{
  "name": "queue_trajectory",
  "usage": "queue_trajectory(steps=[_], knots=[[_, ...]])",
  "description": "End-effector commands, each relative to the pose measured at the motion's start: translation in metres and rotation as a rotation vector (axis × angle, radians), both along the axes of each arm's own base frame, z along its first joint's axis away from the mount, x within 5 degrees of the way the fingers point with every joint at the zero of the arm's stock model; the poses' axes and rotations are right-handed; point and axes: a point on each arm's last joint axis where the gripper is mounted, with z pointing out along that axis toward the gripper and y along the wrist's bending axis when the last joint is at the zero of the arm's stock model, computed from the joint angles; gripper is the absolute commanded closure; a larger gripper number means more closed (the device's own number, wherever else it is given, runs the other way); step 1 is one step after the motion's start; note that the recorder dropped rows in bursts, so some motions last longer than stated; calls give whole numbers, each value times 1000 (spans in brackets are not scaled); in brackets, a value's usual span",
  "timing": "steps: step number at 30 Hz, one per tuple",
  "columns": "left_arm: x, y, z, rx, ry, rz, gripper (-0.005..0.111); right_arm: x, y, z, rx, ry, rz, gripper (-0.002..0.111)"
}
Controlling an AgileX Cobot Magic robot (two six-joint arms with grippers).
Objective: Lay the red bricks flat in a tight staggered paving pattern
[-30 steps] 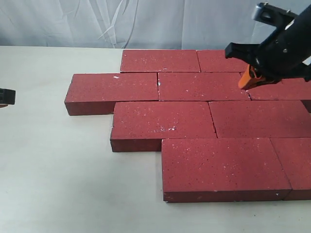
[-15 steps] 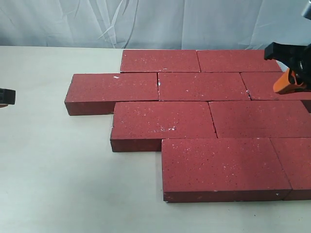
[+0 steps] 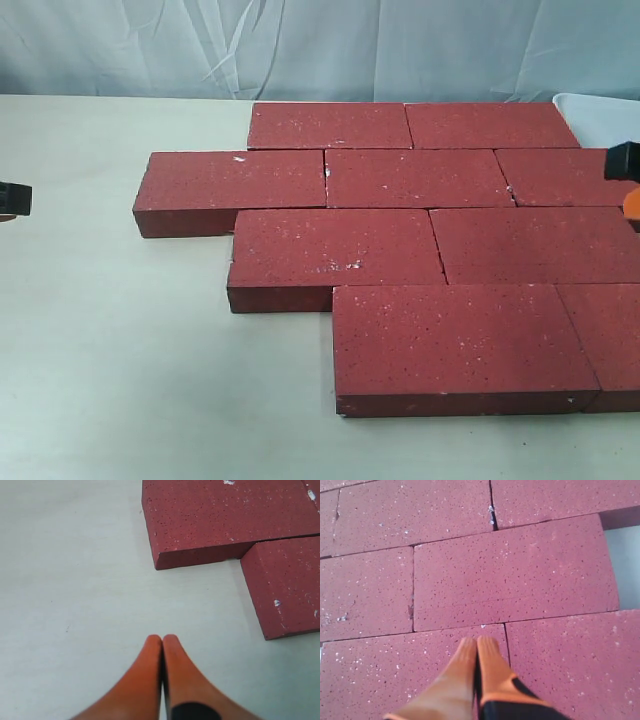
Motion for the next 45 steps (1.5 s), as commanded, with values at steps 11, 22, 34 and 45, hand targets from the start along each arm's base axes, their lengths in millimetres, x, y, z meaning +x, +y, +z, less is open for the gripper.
queue_trajectory(steps=[11, 22, 34, 45], knots=[[-1, -1, 0, -1, -8, 1, 107, -75, -10, 27, -102, -386, -16, 109], [-1, -1, 0, -1, -8, 1, 107, -98, -13, 27, -159, -505, -24, 109], [-1, -1, 0, -1, -8, 1, 107, -98, -12, 27, -139, -501, -22, 109], [-1, -1, 0, 5, -8, -1, 107, -98, -12, 27, -139, -501, -22, 109]])
